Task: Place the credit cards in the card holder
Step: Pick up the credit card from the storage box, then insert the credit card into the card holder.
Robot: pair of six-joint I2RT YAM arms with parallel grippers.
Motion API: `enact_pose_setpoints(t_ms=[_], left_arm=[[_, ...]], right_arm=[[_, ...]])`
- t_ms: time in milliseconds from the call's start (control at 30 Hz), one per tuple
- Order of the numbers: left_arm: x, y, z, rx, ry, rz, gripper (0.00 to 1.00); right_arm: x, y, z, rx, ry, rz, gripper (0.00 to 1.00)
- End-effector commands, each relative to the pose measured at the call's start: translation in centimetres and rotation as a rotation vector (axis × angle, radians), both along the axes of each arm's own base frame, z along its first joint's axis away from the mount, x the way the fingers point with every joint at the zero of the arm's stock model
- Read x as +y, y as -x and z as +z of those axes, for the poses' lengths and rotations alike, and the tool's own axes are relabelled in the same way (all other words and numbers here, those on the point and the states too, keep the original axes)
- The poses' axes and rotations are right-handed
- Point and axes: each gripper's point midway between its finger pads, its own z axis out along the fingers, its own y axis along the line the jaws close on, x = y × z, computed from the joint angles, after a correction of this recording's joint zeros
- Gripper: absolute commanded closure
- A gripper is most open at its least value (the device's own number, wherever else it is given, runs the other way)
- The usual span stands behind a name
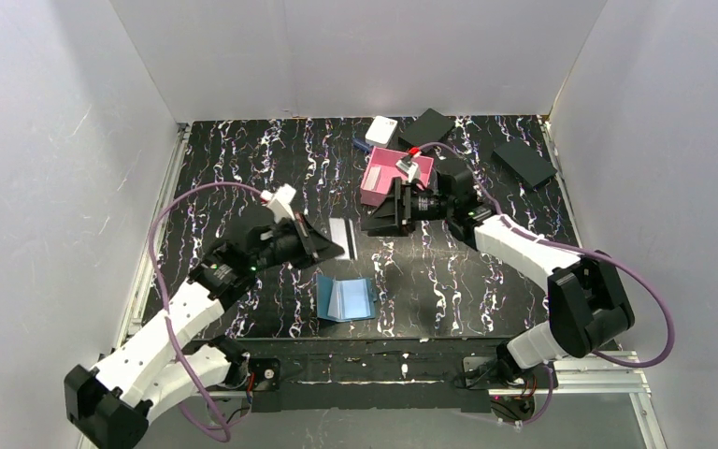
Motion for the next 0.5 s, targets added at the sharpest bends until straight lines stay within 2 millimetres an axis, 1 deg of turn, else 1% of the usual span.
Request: enact_pose_setpoints(t_ms=[0, 100, 167, 233, 267, 333, 467], left_arm=[[0.6, 2.2, -5.5, 0.053, -0.316, -0.023, 1.0], [0.8, 2.8, -7.9, 0.083, -0.405, -0.026, 1.0], [1.1, 3.2, -9.8, 0.117, -0.442, -0.028, 1.0], [1.3, 3.6, -11.5, 0.137, -0.452, -0.038, 1.0], [1.2, 3.7, -12.0, 0.135, -0.444, -0.039, 1.0], [1.1, 3.7, -12.5, 0.136, -0.427, -0.035, 1.0], [1.1, 3.7, -13.6, 0.145, -0.45, -0.043, 1.0]], right_arm=[[-3.6, -1.1, -5.2, -0.038, 0.253, -0.07, 0.31], [-4.3, -0.8, -8.1, -0.038, 0.355, -0.09, 0.33], [-3.5, 0.3, -9.4, -0.072, 0.414, -0.05, 0.4], [-2.3, 1.7, -10.6, -0.082, 0.438, 0.006, 0.53], [-1.6, 2.5, -11.1, -0.073, 0.44, 0.027, 0.61], [-0.3, 3.6, -11.8, -0.062, 0.421, 0.051, 0.73], [1.2, 4.7, -13.5, -0.039, 0.413, 0.077, 0.87]])
